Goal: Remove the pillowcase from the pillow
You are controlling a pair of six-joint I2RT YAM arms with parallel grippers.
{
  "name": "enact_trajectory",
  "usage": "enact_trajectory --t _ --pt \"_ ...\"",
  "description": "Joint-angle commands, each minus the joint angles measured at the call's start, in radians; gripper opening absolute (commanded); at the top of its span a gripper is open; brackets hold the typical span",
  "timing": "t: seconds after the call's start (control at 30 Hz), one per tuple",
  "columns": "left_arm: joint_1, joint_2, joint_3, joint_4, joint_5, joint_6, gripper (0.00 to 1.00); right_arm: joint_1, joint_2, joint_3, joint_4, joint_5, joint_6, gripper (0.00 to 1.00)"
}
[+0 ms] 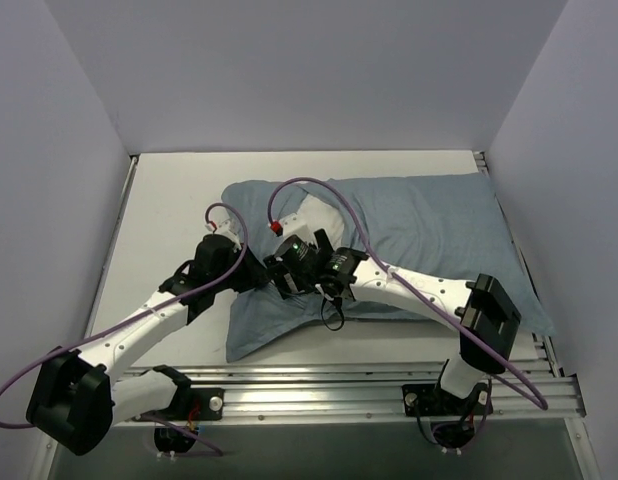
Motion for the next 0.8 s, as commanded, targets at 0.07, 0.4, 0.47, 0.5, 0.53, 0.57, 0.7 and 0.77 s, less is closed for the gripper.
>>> enact_trajectory --t 0.07,0.4,0.47,0.5,0.53,0.57,0.7,0.77 --pt "-0.007 -0.021 -0.021 -0.046 0.029 0.009 0.22 -0.009 0.117 -0.115 -0.002 -0.056 0.049 1.0" --pt "-0.009 -0.079 -0.016 -0.145 0.002 0.01 0.21 -0.084 0.226 -0.076 0.009 0.046 0.096 0.0" --pt "-0.009 -0.096 -0.015 -0.168 -0.004 0.01 0.22 -0.142 0.176 -0.058 0.021 0.02 0.109 0.0" --pt "-0.009 -0.102 -0.015 -0.176 -0.008 0.01 0.21 -0.166 0.154 -0.056 0.032 0.0 0.115 0.0" --pt "-0.007 -0.109 -0.016 -0.19 -0.013 0.012 0.22 -0.191 0.108 -0.055 0.041 -0.02 0.128 0.0" --pt "-0.009 -0.113 -0.016 -0.198 -0.014 0.012 0.22 -0.24 0.085 -0.049 0.059 -0.049 0.133 0.0" --pt "-0.009 -0.129 -0.015 -0.228 -0.025 0.013 0.21 -0.338 0.004 -0.014 0.06 -0.06 0.152 0.0" --pt "-0.009 -0.137 -0.016 -0.241 -0.031 0.013 0.21 -0.372 -0.038 -0.001 0.064 -0.074 0.168 0.0"
